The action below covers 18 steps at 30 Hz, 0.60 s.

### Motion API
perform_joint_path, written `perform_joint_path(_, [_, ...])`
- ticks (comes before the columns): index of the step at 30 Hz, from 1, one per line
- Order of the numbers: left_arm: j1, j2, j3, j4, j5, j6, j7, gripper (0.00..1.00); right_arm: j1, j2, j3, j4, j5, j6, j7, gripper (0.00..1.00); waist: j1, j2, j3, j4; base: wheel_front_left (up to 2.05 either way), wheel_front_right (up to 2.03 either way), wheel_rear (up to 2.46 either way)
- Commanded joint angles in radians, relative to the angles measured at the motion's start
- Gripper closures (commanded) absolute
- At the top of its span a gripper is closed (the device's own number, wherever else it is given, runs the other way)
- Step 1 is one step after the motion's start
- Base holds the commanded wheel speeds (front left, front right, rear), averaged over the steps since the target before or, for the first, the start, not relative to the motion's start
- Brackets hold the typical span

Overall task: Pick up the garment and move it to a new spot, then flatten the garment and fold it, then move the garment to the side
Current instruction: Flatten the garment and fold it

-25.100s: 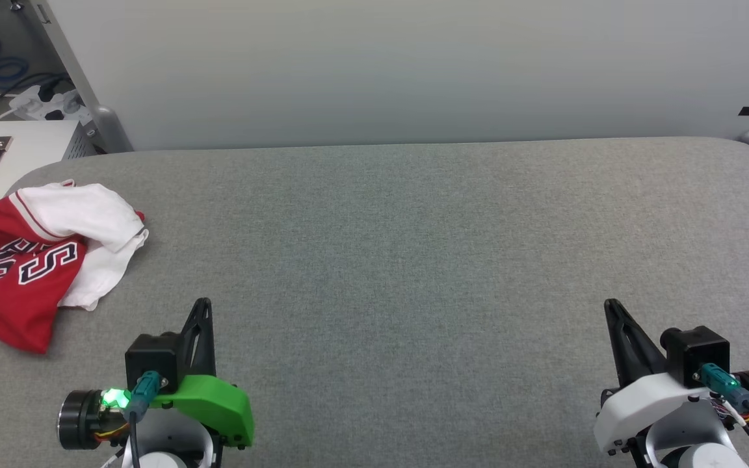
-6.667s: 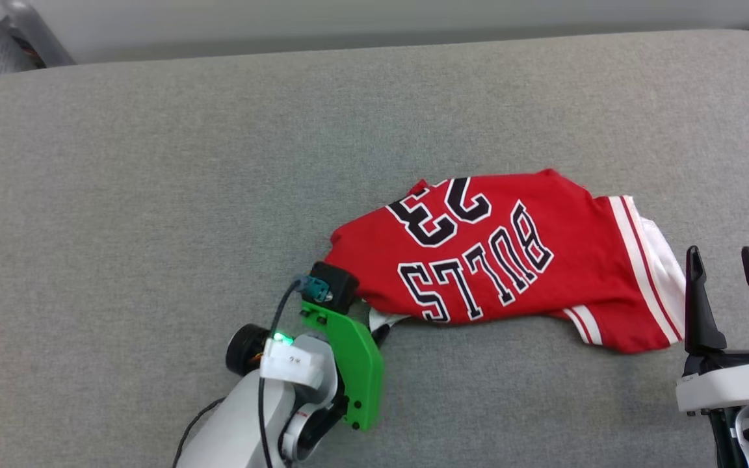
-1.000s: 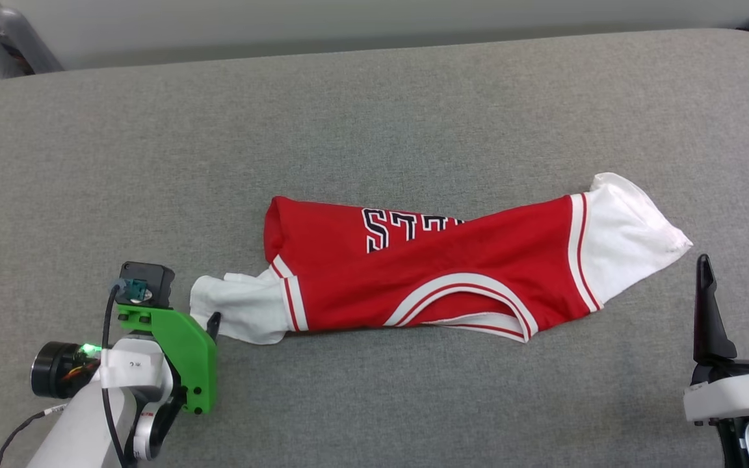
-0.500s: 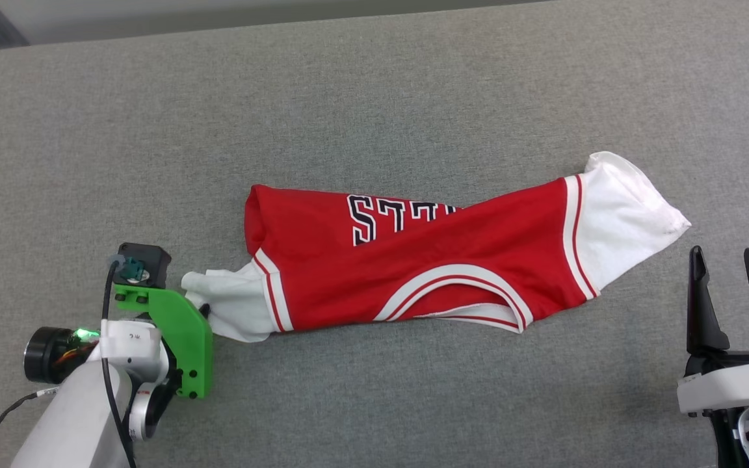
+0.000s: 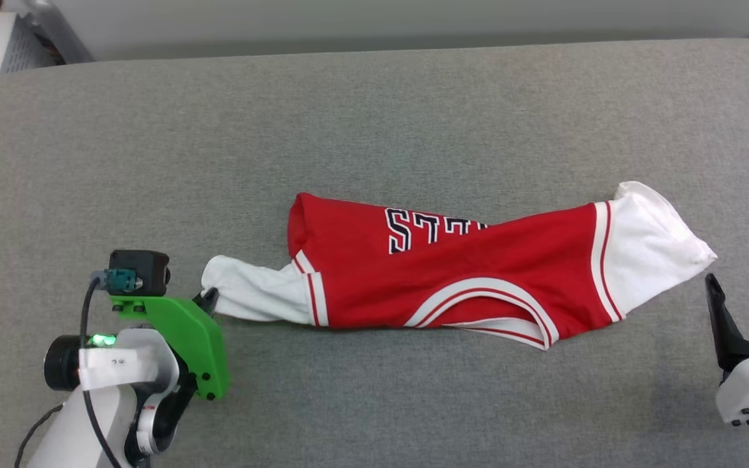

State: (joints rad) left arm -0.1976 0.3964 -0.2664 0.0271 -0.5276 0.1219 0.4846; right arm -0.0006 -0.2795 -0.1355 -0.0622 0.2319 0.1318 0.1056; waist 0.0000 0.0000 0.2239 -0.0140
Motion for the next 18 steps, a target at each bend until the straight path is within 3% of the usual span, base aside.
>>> perform_joint_path(1, [0.018, 0.001, 0.013, -0.029, -0.008, 0.007, -0.007, 1.00, -0.002, -0.016, 0.000, -0.001, 0.015, -0.001, 0.042, 0.00, 0.0000, 0.0000, -0.029, 0.038, 0.00, 0.00, 0.00])
perform_joint_path(9, [0.092, 0.016, 0.031, -0.212, -0.029, 0.038, 0.018, 1.00, -0.061, -0.122, 0.002, 0.041, 0.100, -0.001, 0.420, 0.00, 0.0000, 0.0000, -0.016, 0.087, 0.00, 0.00, 0.00])
perform_joint_path(18, [0.119, 0.020, 0.029, -0.324, -0.036, 0.061, 0.047, 1.00, -0.189, -0.185, -0.001, 0.106, 0.109, -0.001, 0.614, 0.00, 0.0000, 0.0000, 0.044, 0.132, 0.00, 0.00, 0.00])
